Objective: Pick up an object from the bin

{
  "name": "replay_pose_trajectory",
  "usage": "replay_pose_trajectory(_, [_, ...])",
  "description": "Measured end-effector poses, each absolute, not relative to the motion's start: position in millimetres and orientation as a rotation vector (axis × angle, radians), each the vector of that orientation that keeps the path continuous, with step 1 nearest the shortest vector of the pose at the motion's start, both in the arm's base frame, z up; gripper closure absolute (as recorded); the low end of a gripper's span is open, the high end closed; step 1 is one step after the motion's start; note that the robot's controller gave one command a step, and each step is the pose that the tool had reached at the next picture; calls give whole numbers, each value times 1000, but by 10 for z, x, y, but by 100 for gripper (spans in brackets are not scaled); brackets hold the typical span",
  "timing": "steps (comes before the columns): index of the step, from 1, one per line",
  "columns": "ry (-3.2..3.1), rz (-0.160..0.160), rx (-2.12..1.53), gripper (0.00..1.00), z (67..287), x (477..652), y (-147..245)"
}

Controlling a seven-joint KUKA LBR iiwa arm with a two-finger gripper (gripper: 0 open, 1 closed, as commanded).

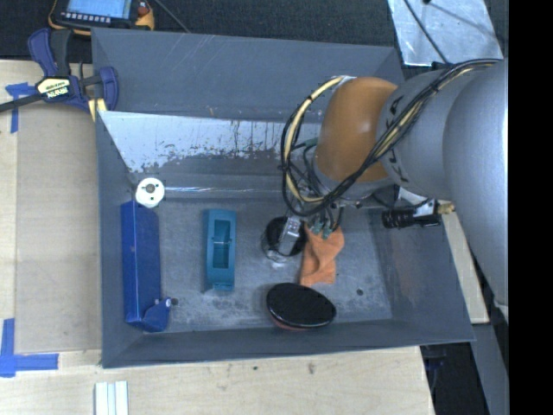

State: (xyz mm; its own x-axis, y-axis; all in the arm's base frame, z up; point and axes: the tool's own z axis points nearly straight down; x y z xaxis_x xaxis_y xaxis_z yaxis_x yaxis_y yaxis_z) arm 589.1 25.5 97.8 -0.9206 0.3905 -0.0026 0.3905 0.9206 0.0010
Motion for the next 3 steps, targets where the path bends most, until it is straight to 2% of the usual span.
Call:
replay_pose_trajectory(1, [3107,6,453,100,746,5765,119])
replay_pose_trajectory(2, [3105,6,452,100,749,5768,116])
replay_pose_trajectory(3, [3103,2,462,100,1144,5611,-18])
